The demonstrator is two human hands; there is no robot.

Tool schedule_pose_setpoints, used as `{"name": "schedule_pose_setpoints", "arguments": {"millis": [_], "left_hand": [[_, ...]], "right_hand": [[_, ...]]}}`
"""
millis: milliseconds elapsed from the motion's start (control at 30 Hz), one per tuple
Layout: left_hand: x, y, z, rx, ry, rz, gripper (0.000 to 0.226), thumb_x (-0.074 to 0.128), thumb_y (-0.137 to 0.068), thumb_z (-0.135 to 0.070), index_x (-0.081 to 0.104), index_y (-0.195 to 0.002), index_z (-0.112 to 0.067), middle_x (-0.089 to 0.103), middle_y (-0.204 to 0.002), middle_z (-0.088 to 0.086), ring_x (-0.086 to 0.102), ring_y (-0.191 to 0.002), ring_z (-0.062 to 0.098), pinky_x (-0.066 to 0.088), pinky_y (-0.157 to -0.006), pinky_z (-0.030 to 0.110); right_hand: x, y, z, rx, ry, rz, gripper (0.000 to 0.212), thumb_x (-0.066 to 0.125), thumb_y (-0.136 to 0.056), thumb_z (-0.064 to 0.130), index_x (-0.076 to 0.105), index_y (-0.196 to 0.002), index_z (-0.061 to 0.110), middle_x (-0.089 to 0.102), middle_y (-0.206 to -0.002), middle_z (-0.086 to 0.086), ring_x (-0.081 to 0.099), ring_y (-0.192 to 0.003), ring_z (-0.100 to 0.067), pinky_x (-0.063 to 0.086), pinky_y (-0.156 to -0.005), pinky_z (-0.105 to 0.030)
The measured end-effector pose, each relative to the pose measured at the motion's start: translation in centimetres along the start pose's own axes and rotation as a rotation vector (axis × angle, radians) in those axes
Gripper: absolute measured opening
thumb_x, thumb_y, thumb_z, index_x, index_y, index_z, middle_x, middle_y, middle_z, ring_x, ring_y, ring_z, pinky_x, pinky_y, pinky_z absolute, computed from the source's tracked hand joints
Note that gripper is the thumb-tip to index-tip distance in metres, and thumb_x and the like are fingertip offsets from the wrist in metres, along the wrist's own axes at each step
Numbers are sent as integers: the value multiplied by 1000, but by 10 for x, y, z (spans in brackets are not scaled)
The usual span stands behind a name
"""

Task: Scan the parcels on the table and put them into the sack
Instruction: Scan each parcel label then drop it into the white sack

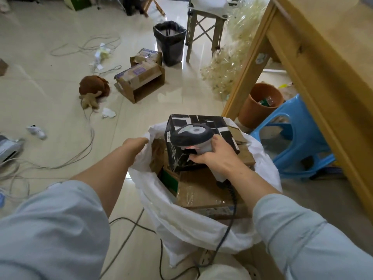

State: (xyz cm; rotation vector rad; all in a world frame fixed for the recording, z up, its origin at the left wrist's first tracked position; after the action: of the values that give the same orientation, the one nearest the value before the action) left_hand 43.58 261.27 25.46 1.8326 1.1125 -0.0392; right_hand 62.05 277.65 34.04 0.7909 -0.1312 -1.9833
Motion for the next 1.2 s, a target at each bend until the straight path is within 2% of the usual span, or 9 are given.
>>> {"name": "schedule_pose_setpoints", "arguments": {"millis": [167,300,467,600,700,867,967,1100,1200], "left_hand": [[8,10,35,-74,-54,159,70,37,-98,-53,23,-151,-9,20,-157,18,23,-143,34,21,-113,43],[-4,2,70,-285,303,154,64,46,-88,-52,44,-129,-3,55,-127,22,59,-102,34,47,-81,42],[12,1,80,-372,523,255,68,56,-84,-45,40,-138,-6,63,-108,11,56,-76,19,41,-65,29],[23,1,81,-418,577,295,23,56,-85,-35,57,-88,-12,57,-54,0,34,-52,10,28,-59,24],[21,2,76,-353,580,222,28,57,-88,-22,50,-62,-17,45,-38,-6,32,-46,7,27,-58,21],[-9,-6,62,-180,705,64,24,54,-85,-13,44,-63,-16,40,-43,-4,36,-37,8,34,-38,13],[-24,-7,54,-48,755,12,20,54,-83,-9,48,-64,-14,44,-65,-2,38,-55,10,34,-50,17],[-34,7,48,23,803,29,21,53,-80,-6,48,-61,-13,45,-68,0,40,-62,13,34,-63,22],[-46,19,28,49,855,62,16,52,-74,-7,44,-62,-14,42,-74,2,42,-71,16,36,-70,32]], "right_hand": [[5,4,2,19,111,119,39,72,-83,28,57,-118,21,60,-115,0,52,-107,-17,38,-90,-29],[11,3,6,-7,131,139,33,74,-80,29,54,-107,28,60,-115,1,53,-110,-19,39,-99,-35],[21,5,13,-77,209,148,41,74,-79,30,48,-110,36,55,-129,5,45,-126,-22,24,-113,-55],[25,8,13,-89,320,134,40,71,-81,35,46,-112,35,50,-133,5,41,-129,-21,18,-114,-55],[21,9,11,-72,348,131,40,70,-82,38,45,-113,34,50,-131,4,41,-127,-21,16,-115,-54],[18,2,15,-89,212,99,60,77,-74,34,48,-126,24,55,-122,6,49,-117,-17,33,-109,-48],[10,-7,39,-99,-2,97,75,80,-73,21,42,-137,21,56,-115,12,50,-110,-11,39,-103,-37],[19,-14,53,-87,238,215,44,74,-80,25,54,-119,23,57,-98,11,52,-95,-11,37,-87,-30],[39,-10,50,-86,343,269,39,74,-78,33,62,-112,19,61,-111,-2,53,-108,-23,37,-101,-39]]}}
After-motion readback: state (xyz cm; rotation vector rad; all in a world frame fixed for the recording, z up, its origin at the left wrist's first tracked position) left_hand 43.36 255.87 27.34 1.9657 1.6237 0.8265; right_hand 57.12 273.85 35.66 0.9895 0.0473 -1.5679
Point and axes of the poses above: each hand's wrist, its own y-axis away from the middle knuckle, its own x-axis out of the palm, z = x × y, the point moved 8 cm from there along -y, towards the middle knuckle
